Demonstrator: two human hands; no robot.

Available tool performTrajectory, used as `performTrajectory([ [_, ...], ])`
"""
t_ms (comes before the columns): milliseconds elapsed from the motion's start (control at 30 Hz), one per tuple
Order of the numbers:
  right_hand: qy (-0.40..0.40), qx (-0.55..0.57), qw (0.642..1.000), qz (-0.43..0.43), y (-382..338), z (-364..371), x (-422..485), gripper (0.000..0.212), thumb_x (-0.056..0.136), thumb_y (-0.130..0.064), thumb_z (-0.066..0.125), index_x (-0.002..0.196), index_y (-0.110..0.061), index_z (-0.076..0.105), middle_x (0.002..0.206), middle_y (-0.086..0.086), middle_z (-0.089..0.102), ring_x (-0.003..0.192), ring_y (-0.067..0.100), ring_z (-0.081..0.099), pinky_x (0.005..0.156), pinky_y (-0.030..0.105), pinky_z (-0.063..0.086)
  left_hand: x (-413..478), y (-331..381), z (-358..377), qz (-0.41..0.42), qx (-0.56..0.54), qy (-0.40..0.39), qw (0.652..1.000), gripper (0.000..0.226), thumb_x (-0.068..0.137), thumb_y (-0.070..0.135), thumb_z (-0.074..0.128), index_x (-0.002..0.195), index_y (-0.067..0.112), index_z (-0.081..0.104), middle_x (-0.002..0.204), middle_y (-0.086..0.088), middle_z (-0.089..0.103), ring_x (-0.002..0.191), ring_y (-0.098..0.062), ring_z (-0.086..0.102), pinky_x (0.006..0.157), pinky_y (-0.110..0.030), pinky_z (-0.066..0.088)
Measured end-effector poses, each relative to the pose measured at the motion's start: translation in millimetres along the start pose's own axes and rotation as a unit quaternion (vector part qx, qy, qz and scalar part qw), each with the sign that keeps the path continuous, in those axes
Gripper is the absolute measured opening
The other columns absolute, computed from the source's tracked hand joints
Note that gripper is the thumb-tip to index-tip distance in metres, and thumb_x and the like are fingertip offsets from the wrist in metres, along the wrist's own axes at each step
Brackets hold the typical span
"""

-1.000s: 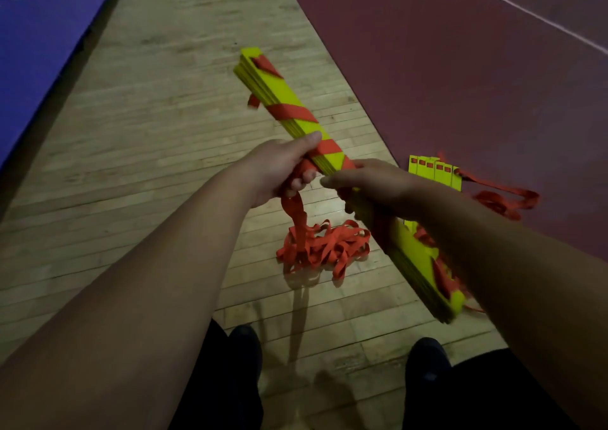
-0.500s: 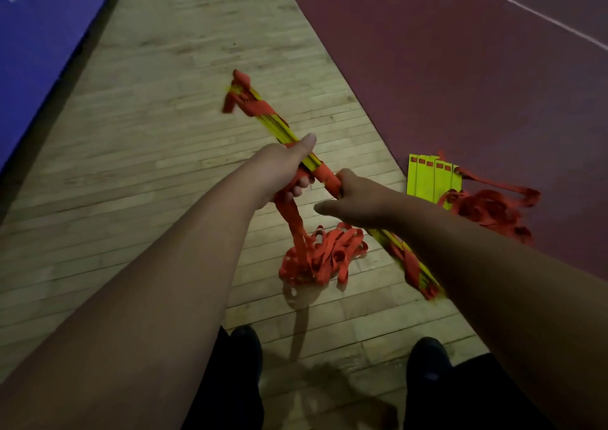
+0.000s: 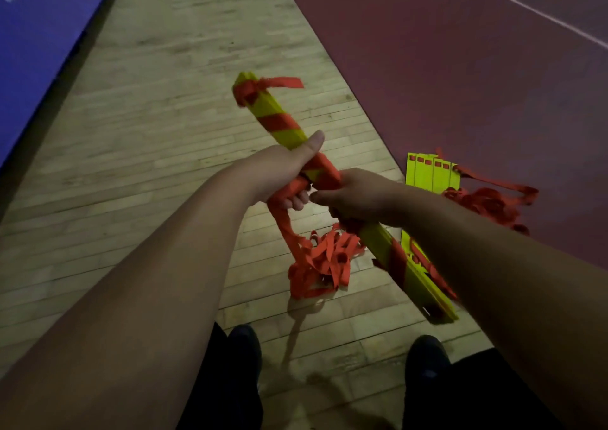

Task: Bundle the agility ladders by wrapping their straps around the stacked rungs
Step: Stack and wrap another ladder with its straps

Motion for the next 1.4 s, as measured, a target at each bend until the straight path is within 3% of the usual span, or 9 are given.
performTrajectory([
  [167, 0.066, -0.147, 0.987, -0.021, -6, 11, 5, 0.036, 0.099, -0.027, 0.068, 0.127, -0.012, 0.05, 0.102, 0.008, 0.064, 0.084, 0.02, 0.066, 0.065, 0.034, 0.051, 4, -8, -2, -0.021, -0.016, 0.018, 0.999, 0.075, 0.102, 0.079, 0.043, 0.091, 0.011, 0.075, 0.068, -0.002, 0.068, 0.054, -0.012, 0.064, 0.052, -0.022, 0.049],
  [367, -0.116, 0.188, 0.975, -0.022, -18, 5, -20, 0.038, 0.099, -0.037, 0.071, 0.126, -0.012, 0.065, 0.11, 0.017, 0.077, 0.087, 0.029, 0.075, 0.078, 0.04, 0.061, 0, 16, -19, 0.111, -0.115, 0.012, 0.987, 0.067, 0.098, 0.074, 0.057, 0.08, 0.013, 0.079, 0.068, -0.007, 0.065, 0.055, -0.017, 0.059, 0.056, -0.028, 0.048],
  [500, -0.218, 0.239, 0.946, 0.001, -17, 17, -32, 0.045, 0.102, -0.035, 0.062, 0.137, -0.005, 0.06, 0.103, 0.021, 0.072, 0.077, 0.032, 0.07, 0.072, 0.041, 0.061, -5, 22, -22, 0.134, -0.105, 0.034, 0.985, 0.071, 0.1, 0.074, 0.052, 0.082, 0.011, 0.077, 0.066, -0.007, 0.067, 0.054, -0.019, 0.063, 0.05, -0.026, 0.047],
  [633, -0.017, 0.075, 0.997, -0.009, -9, -12, -11, 0.032, 0.099, -0.036, 0.077, 0.122, -0.017, 0.065, 0.089, 0.016, 0.077, 0.068, 0.031, 0.073, 0.063, 0.041, 0.061, -2, 4, -25, 0.04, -0.069, 0.064, 0.995, 0.084, 0.096, 0.086, 0.044, 0.093, 0.008, 0.075, 0.07, -0.007, 0.073, 0.056, -0.017, 0.068, 0.053, -0.026, 0.051],
  [833, 0.146, -0.178, 0.969, -0.086, -26, -16, -9, 0.029, 0.099, -0.048, 0.071, 0.121, -0.03, 0.068, 0.085, -0.003, 0.071, 0.073, 0.017, 0.07, 0.071, 0.04, 0.064, 8, -14, -16, -0.054, -0.111, 0.078, 0.989, 0.067, 0.099, 0.071, 0.055, 0.101, 0.009, 0.078, 0.069, -0.002, 0.072, 0.054, -0.012, 0.068, 0.047, -0.02, 0.049],
  [967, 0.006, 0.022, 0.998, -0.051, -21, -13, -11, 0.044, 0.099, -0.061, 0.063, 0.118, -0.022, 0.07, 0.097, 0.006, 0.077, 0.078, 0.021, 0.072, 0.068, 0.035, 0.059, 6, 7, -32, 0.047, -0.165, 0.075, 0.982, 0.053, 0.097, 0.065, 0.06, 0.086, 0.016, 0.076, 0.068, -0.002, 0.067, 0.056, -0.014, 0.061, 0.056, -0.028, 0.046],
  [1100, -0.151, 0.156, 0.975, -0.047, -30, -8, -32, 0.052, 0.096, -0.05, 0.065, 0.135, -0.015, 0.064, 0.101, 0.012, 0.075, 0.077, 0.026, 0.07, 0.067, 0.037, 0.057, -6, 27, -36, 0.146, -0.199, 0.055, 0.968, 0.054, 0.096, 0.067, 0.063, 0.07, 0.022, 0.077, 0.075, -0.006, 0.069, 0.065, -0.018, 0.063, 0.063, -0.032, 0.05],
  [1333, 0.152, -0.068, 0.985, -0.051, -23, -36, -18, 0.03, 0.089, -0.039, 0.084, 0.111, -0.025, 0.068, 0.072, 0.006, 0.077, 0.058, 0.022, 0.076, 0.051, 0.036, 0.062, 4, 4, -37, 0.06, -0.156, 0.127, 0.978, 0.069, 0.089, 0.075, 0.071, 0.098, 0.007, 0.078, 0.071, -0.007, 0.074, 0.059, -0.017, 0.067, 0.057, -0.028, 0.053],
  [1400, 0.16, -0.085, 0.981, -0.065, -25, -37, -19, 0.032, 0.089, -0.045, 0.084, 0.109, -0.027, 0.068, 0.072, 0.003, 0.077, 0.057, 0.019, 0.076, 0.048, 0.031, 0.059, 7, 0, -36, 0.054, -0.169, 0.124, 0.976, 0.066, 0.087, 0.076, 0.072, 0.094, 0.01, 0.077, 0.068, -0.005, 0.071, 0.056, -0.017, 0.064, 0.06, -0.029, 0.051],
])
Point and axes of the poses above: each hand's wrist, its own x-axis towards the middle knuckle, its own z-axis out of the palm, y = z × x, the point moved 9 cm from there along x, towards the middle knuckle
